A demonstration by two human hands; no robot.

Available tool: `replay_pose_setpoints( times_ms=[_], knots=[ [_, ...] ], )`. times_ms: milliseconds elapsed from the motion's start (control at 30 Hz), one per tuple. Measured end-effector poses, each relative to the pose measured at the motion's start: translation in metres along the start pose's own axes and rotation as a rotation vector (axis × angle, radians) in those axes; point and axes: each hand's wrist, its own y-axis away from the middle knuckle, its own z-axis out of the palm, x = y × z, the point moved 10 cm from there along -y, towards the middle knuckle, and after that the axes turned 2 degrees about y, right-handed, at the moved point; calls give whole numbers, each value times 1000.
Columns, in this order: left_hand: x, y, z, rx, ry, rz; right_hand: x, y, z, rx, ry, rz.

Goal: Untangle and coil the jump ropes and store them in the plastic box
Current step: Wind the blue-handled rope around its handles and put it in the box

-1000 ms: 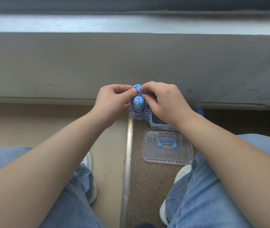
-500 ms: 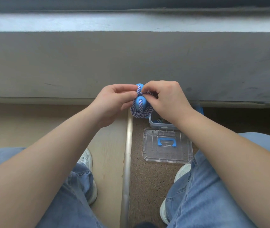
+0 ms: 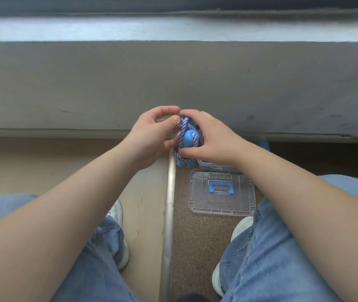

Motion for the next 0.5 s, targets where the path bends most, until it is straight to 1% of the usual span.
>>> replay_pose_setpoints(
  times_ms=[67,133,233,367,433,500],
  knots=[
    [6,-1,-8,80,-32,73,4,1,1,25,34,55],
    [10,-1,-9,93,-41,106,8,1,1,35,66,92],
    [8,0,2,-16,-27,66,9,1,4,24,185,101],
    [1,7,22,-188,-124,13,24,1,17,-26,368,145],
    [0,11,30,-225,-146,21,38,2,20,-43,456,200],
    [0,14,34,-227,-162,35,54,3,22,-71,534,277]
  ],
)
